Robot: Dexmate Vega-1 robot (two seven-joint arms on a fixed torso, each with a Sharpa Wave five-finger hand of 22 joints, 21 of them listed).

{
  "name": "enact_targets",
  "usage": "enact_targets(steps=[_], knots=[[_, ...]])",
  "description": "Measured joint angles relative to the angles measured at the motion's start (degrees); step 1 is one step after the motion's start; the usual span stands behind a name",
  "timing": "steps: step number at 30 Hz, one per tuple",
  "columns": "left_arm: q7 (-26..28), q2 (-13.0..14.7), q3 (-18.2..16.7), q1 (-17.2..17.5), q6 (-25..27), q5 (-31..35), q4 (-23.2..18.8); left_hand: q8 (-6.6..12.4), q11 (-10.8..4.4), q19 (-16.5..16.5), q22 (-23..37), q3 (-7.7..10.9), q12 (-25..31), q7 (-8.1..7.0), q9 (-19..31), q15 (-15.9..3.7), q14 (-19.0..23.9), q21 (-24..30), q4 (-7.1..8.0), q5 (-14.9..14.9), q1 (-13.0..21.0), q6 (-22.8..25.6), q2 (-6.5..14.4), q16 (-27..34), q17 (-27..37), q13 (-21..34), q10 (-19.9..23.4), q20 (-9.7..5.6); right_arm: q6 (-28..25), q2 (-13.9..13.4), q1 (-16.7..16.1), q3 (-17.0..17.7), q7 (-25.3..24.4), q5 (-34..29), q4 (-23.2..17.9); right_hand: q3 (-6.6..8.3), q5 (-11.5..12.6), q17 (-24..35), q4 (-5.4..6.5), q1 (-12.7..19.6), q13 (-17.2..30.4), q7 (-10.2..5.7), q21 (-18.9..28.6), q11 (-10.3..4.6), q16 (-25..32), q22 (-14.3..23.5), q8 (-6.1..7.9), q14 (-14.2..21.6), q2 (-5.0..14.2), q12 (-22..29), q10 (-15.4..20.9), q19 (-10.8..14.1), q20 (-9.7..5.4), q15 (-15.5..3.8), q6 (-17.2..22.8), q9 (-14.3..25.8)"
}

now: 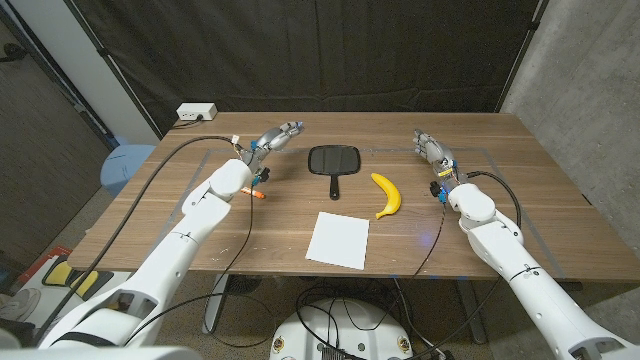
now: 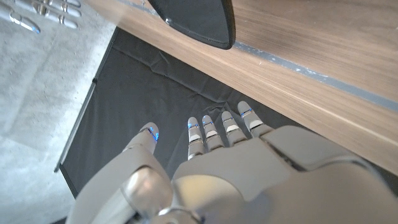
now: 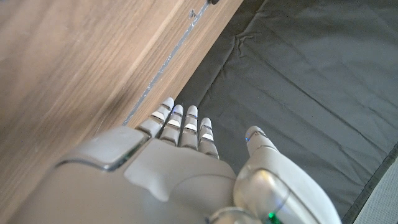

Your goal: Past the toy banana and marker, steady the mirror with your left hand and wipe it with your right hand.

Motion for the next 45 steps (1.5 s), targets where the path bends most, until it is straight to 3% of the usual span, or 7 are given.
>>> enact_targets(steps=[8,9,13,28,35,36,45], knots=[[-0.45,1.01,0.64,-0.35,0.0,0.98,-0.46,0.22,-0.6,0.31,0.3,0.17,0.0,-0.19,-0.28,0.18,0.96,0.0,-0.16,-0.45,0.92,2.26,0.01,0.0,0.0,0.0,1.48,0.31,-3.13,-0.44,-0.62,-0.23,-3.3,-4.67,-1.17,-0.14,0.0,0.0,-0.49,0.47,0.0,0.18,0.0,-0.07,0.0,0.0,0.0,1.03,-0.46,0.44,1.21,0.32,0.32,-0.37,0.8,0.0],[-2.13,1.2,0.71,-0.41,-0.99,3.56,-0.48,0.22,-0.63,0.31,0.3,0.3,0.0,-0.21,-0.28,0.19,0.99,0.0,-0.29,-0.45,0.92,2.67,0.01,0.0,0.0,0.01,1.69,0.3,-3.71,-2.19,-3.33,-1.26,-3.94,-5.51,-6.02,0.02,0.0,-0.01,-0.65,0.54,0.0,0.18,0.0,-0.15,0.0,0.0,0.0,1.27,-0.51,0.44,1.29,0.46,0.18,-0.16,0.8,0.0],[-3.04,1.8,1.01,-0.58,-2.23,4.88,-0.51,0.22,-0.74,0.65,0.3,0.4,0.0,-0.78,-0.28,0.13,1.53,0.0,-0.4,-0.9,1.08,3.25,0.15,0.0,0.0,0.01,2.76,0.59,-5.23,-2.19,-3.33,-1.26,-5.57,-7.75,-6.02,0.07,0.0,-0.11,-0.91,0.99,0.0,0.21,0.0,-0.15,0.0,0.0,0.0,1.56,-0.52,0.44,1.9,0.64,0.01,-0.33,1.44,-0.01],[-5.03,4.55,2.36,-0.91,-5.54,8.0,-0.98,0.66,-1.05,0.84,0.3,0.88,0.36,-0.71,-0.27,0.09,2.52,-0.22,-0.88,-1.33,2.35,5.82,-0.37,0.0,-0.01,-0.07,5.34,0.39,-13.72,-5.36,-9.81,-5.53,-12.85,-17.89,-17.02,0.1,0.0,-0.16,-2.31,2.45,-0.01,0.18,0.34,-0.52,0.0,-0.01,0.21,2.78,-1.02,0.44,2.96,1.04,0.4,-0.7,2.23,-0.01],[-6.2,5.85,3.11,-1.51,-7.99,9.21,-0.2,1.09,-1.56,1.56,0.3,1.11,0.39,-1.14,-0.27,0.03,3.47,-0.44,-1.11,-1.78,2.71,8.12,0.0,0.0,-0.02,-0.27,7.08,0.48,-18.92,-5.72,-10.92,-6.64,-16.23,-23.45,-18.87,-1.13,0.0,0.0,-3.14,2.27,-0.01,0.1,0.33,-0.86,0.0,-0.01,0.21,3.62,-3.45,0.44,3.84,1.76,0.52,-0.93,2.77,-0.02],[-6.7,6.02,3.25,-1.68,-9.08,9.57,0.07,1.1,-1.58,1.56,0.3,1.11,0.39,-1.15,-0.27,0.12,3.57,-0.44,-1.11,-1.78,2.72,8.6,0.0,0.0,-0.02,-0.27,7.67,0.48,-19.11,-6.61,-13.15,-9.92,-16.37,-23.67,-23.24,-1.32,0.0,0.0,-3.21,2.23,-0.01,0.18,0.33,-0.87,0.0,-0.01,0.21,3.71,-3.49,0.44,3.85,1.76,0.52,-0.84,2.85,-0.02],[-8.16,7.23,4.37,-3.2,-12.4,10.36,2.3,1.53,-1.42,1.86,0.29,1.59,0.71,0.01,-0.54,0.12,5.0,-0.59,-1.59,-1.78,3.26,13.12,0.55,0.0,-0.02,-0.27,11.94,0.18,-22.78,-7.84,-14.74,-14.11,-21.07,-30.18,-26.28,-2.42,0.0,-0.01,-5.01,3.62,-0.01,-0.17,1.19,-1.75,0.44,0.27,0.87,8.22,-5.58,1.23,7.59,4.76,-0.17,-3.04,7.15,-0.02]])
